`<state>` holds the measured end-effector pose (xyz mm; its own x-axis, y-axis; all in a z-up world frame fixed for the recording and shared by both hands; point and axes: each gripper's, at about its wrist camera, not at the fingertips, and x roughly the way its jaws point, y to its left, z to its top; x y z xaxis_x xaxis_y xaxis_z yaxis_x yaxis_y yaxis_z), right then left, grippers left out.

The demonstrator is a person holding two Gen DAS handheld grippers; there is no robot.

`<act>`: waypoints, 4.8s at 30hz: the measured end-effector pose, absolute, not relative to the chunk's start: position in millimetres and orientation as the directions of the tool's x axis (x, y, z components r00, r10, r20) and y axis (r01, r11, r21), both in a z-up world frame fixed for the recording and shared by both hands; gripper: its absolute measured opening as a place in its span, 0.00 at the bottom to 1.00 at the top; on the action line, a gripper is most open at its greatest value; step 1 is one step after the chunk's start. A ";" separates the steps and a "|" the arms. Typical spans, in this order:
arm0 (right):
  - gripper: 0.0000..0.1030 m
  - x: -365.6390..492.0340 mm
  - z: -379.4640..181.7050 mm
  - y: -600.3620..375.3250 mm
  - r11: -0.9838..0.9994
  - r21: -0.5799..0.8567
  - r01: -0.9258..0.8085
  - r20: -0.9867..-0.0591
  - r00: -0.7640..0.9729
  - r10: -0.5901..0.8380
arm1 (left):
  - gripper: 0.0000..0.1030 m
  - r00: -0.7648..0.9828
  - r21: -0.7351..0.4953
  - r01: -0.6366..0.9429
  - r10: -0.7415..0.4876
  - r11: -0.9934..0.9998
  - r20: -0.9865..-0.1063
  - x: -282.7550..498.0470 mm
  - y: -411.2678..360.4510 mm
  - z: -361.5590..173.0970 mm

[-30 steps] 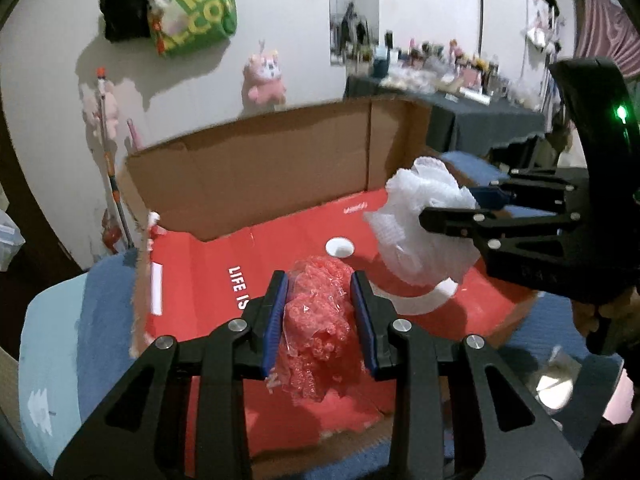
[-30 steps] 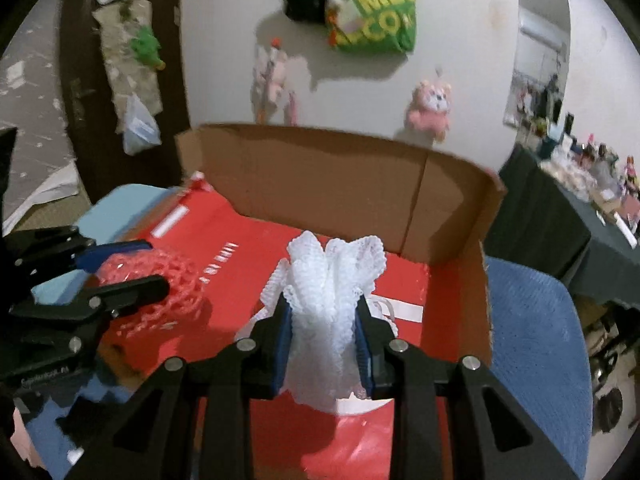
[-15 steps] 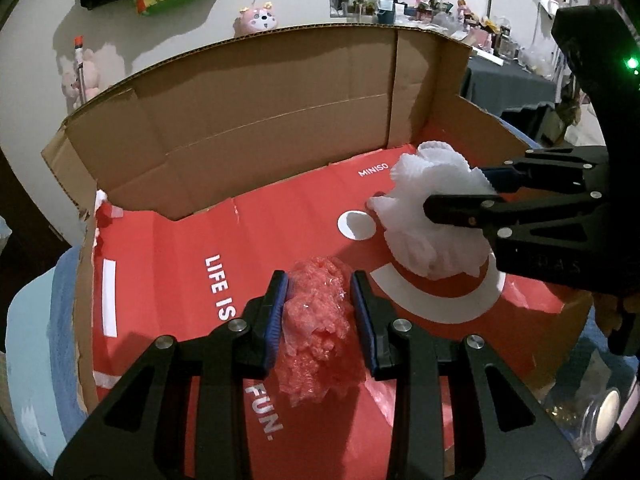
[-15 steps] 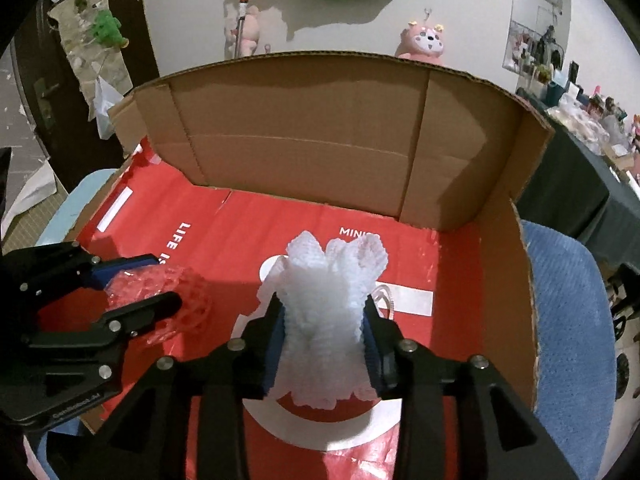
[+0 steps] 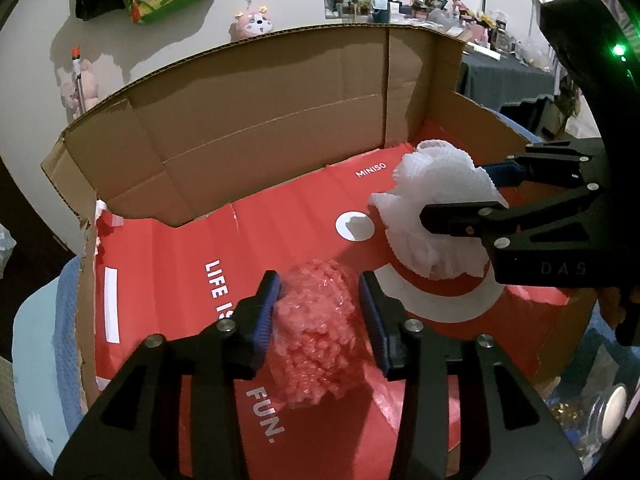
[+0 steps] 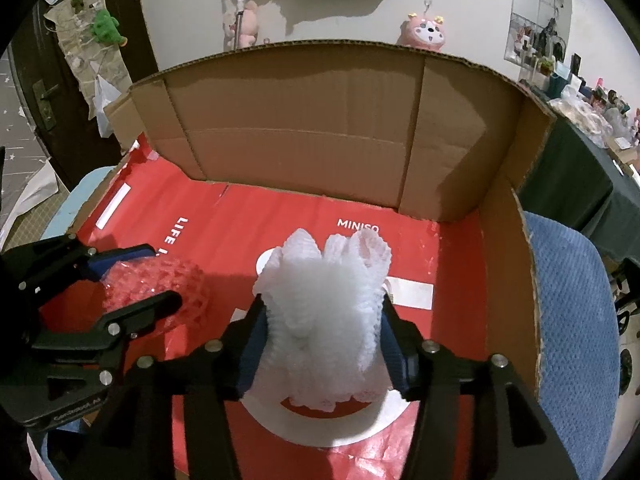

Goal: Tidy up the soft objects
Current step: 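Carry both items into the red box and open both tools to release them, then withdraw both tools from the box back toward the remaining items, then grasp the black sock with the left tool while the right tool grasps the white cloth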

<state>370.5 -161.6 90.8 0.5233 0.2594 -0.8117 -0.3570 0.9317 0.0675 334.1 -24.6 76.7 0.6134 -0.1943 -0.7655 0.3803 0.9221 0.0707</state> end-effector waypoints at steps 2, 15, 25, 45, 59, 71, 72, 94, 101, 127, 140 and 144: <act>0.59 370.5 90.5 -161.8 0.931 0.063 -0.360 -0.814 0.521 0.256 | 0.52 0.613 0.078 0.383 -0.190 0.921 -0.767 333.0 -25.6 75.8; 0.75 372.8 85.8 -166.5 0.935 0.066 -0.349 -0.828 0.503 0.247 | 0.66 0.634 0.094 0.373 -0.180 0.923 -0.752 329.4 -20.6 77.3; 0.81 372.9 88.9 -170.9 0.935 0.089 -0.344 -0.824 0.502 0.263 | 0.74 0.652 0.086 0.365 -0.188 0.927 -0.735 325.5 -15.9 83.5; 1.00 290.7 182.1 -193.3 0.950 0.054 -0.308 -0.662 0.701 0.265 | 0.97 0.786 -0.004 0.311 -0.259 0.950 -0.561 235.3 1.4 162.2; 1.00 125.9 225.1 -210.1 0.959 -0.020 -0.281 -0.426 0.870 0.246 | 1.00 0.875 -0.081 0.283 -0.292 0.956 -0.385 110.3 24.2 186.2; 1.00 26.4 160.8 -211.2 0.978 -0.049 -0.202 -0.369 0.914 0.171 | 1.00 0.910 -0.092 0.228 -0.245 0.969 -0.334 29.3 23.9 141.1; 1.00 21.9 156.3 -210.5 0.979 -0.048 -0.199 -0.364 0.916 0.168 | 1.00 0.912 -0.094 0.218 -0.237 0.971 -0.334 24.2 23.9 135.5; 1.00 12.4 52.5 -196.1 0.987 0.006 -0.162 -0.454 0.879 0.148 | 1.00 0.896 -0.067 0.143 -0.158 0.987 -0.416 -1.5 19.2 44.5; 1.00 16.8 41.6 -196.3 0.986 0.014 -0.168 -0.479 0.864 0.154 | 1.00 0.877 -0.065 0.140 -0.154 0.988 -0.456 5.1 18.5 31.5; 0.65 110.6 36.9 -251.2 0.983 0.075 -0.165 -0.691 0.702 0.170 | 0.38 0.720 -0.103 0.202 -0.219 0.974 -0.659 76.9 78.7 34.9; 0.14 65.9 71.1 -222.9 0.954 0.055 -0.295 -0.553 0.786 0.275 | 0.29 0.745 -0.128 0.259 -0.282 0.957 -0.605 59.1 66.8 52.2; 0.14 57.1 78.2 -207.5 0.931 0.072 -0.358 -0.542 0.769 0.338 | 0.29 0.744 -0.127 0.313 -0.326 0.941 -0.583 50.6 51.8 61.3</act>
<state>57.1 -207.5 78.2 0.7692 0.3384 -0.5421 -0.3585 0.9307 0.0723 50.6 51.8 61.3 0.7443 -0.3265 -0.5826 0.3132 0.9411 -0.1273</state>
